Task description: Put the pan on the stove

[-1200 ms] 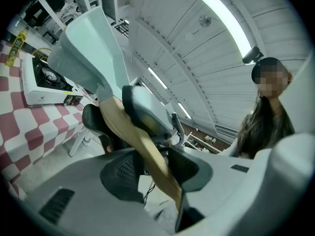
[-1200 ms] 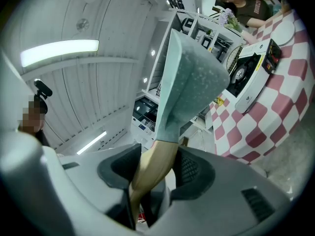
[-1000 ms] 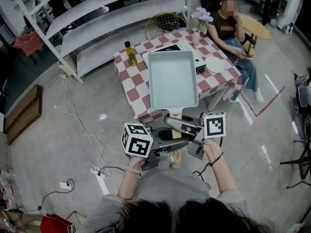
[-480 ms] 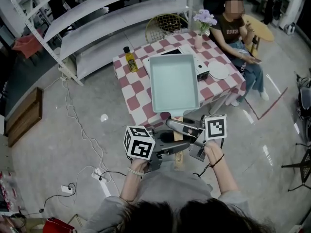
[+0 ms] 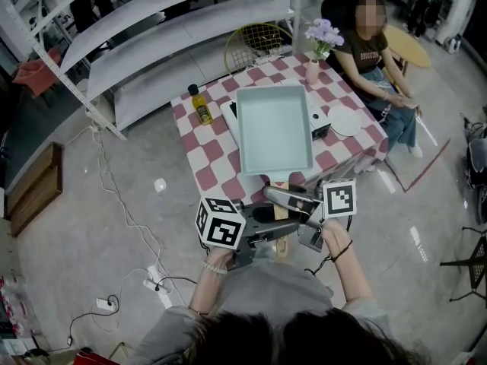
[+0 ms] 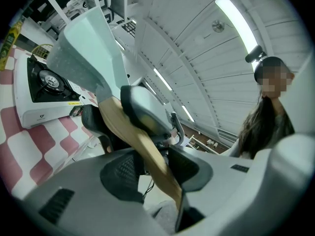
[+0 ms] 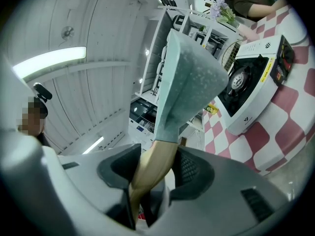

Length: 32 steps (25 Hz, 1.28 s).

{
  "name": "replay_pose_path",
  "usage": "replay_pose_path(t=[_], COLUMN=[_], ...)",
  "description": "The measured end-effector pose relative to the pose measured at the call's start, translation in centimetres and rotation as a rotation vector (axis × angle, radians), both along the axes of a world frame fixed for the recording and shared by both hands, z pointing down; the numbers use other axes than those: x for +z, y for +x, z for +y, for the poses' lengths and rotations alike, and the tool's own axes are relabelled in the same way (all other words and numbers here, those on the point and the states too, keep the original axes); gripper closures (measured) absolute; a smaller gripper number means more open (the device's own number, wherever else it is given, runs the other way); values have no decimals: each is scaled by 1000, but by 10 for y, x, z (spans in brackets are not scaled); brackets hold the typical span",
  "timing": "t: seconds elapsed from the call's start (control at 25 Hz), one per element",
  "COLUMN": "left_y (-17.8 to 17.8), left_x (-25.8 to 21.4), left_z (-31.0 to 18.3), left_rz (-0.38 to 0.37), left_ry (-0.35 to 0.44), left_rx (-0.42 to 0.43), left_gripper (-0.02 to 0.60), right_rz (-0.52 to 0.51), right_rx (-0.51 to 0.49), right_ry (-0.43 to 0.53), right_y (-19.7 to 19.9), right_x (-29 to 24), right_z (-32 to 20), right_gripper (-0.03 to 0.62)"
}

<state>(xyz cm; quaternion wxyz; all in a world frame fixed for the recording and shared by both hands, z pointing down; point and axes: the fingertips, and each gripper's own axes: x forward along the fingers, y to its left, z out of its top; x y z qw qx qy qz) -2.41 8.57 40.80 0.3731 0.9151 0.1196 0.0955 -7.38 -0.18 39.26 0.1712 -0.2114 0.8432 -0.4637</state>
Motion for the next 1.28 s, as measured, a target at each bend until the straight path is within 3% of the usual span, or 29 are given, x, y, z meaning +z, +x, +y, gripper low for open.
replay_pose_path(t=[0.84, 1.28], left_y=[20, 35], left_x=[6, 10], left_z=[-64, -86], left_rz=[-11, -21], left_ry=[-27, -51], left_rx=[27, -7], left_gripper=[423, 423], right_rz=[6, -6], right_rx=[22, -12], right_ry=[-32, -54], right_y=[21, 34], right_x=[9, 14], right_z=[-66, -86], right_gripper=[395, 394])
